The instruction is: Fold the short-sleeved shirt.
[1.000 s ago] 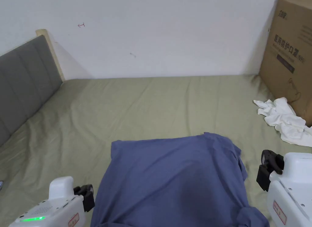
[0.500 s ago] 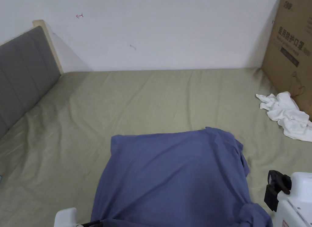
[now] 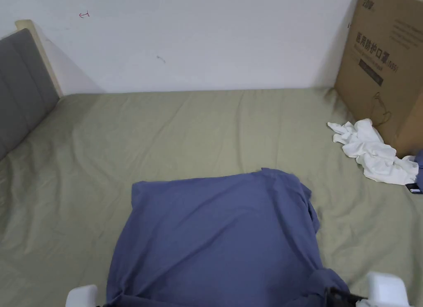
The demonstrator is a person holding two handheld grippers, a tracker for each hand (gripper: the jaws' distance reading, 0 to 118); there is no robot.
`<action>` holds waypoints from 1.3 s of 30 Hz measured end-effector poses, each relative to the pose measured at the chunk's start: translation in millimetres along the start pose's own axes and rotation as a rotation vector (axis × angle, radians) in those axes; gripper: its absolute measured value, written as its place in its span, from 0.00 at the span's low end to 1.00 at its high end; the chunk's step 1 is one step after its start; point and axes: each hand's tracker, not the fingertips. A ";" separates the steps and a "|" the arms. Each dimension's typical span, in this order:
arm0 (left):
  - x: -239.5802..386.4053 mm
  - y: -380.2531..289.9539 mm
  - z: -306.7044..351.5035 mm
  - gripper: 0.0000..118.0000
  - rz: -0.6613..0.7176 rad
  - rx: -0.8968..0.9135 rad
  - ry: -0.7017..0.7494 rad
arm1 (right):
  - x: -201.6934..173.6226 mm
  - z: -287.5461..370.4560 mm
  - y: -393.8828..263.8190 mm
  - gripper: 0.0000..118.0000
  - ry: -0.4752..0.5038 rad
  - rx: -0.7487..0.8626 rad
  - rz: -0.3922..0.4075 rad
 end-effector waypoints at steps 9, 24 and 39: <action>2.3 11.3 15.3 0.12 0.029 0.042 -0.034 | 0.6 -38.5 -32.8 0.71 0.023 -0.105 0.002; -0.6 47.1 21.4 0.12 0.067 0.088 -0.065 | -8.6 -3.5 34.7 0.08 0.089 0.140 0.043; 15.0 143.4 -48.9 0.12 0.014 0.094 -0.026 | -30.0 -84.1 131.0 0.08 0.076 0.164 0.126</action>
